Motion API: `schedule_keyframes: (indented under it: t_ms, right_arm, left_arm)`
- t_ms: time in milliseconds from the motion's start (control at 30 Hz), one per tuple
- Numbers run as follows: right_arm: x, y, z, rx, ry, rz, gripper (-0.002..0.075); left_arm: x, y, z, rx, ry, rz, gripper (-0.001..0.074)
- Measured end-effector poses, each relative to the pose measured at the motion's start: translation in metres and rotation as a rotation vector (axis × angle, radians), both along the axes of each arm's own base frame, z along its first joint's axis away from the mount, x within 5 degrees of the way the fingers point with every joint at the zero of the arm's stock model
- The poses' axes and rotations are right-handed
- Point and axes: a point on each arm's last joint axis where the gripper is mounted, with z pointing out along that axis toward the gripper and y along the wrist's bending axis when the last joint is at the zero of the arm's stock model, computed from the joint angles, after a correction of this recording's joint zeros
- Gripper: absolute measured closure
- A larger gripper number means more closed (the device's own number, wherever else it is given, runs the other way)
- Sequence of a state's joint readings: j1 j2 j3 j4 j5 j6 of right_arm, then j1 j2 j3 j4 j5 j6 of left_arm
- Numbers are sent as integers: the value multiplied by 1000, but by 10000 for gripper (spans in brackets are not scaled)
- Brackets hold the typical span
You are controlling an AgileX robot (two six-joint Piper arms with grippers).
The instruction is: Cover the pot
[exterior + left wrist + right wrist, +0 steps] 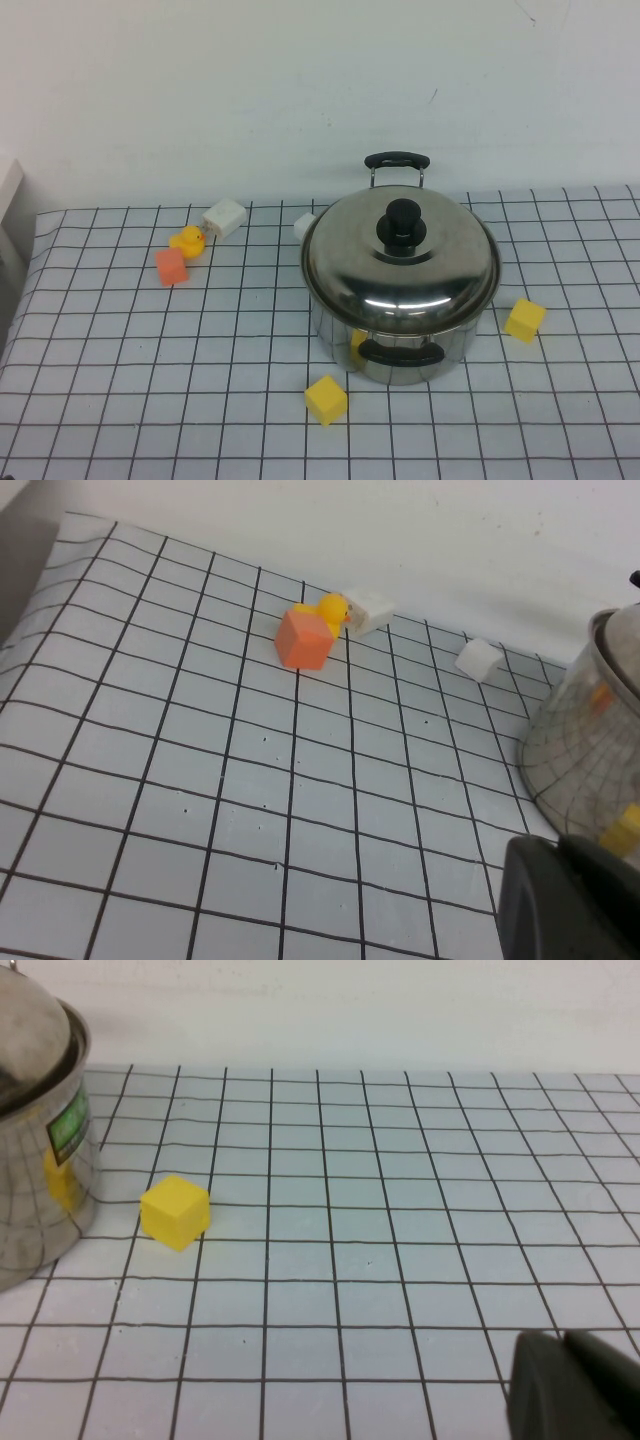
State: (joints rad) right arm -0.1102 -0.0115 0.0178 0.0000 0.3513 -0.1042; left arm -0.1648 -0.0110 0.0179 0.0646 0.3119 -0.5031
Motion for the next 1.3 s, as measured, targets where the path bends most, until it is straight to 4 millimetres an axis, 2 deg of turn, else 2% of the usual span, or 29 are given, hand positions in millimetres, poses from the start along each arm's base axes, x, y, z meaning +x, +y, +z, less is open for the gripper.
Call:
schedule_keyframes:
  t_ms: [200, 433, 600, 1300]
  right_arm:
    - [0, 0, 0, 0, 0, 0, 717]
    - [0, 0, 0, 0, 0, -1, 717]
    - [0, 0, 0, 0, 0, -1, 717]
    - [0, 0, 0, 0, 0, -1, 717]
  left_arm:
    - [0, 0, 0, 3, 0, 3, 736]
    - [0, 6, 0, 29, -2, 103, 736]
    - [0, 6, 0, 101, -6, 83, 736]
    - [0, 6, 0, 107, -7, 81, 736]
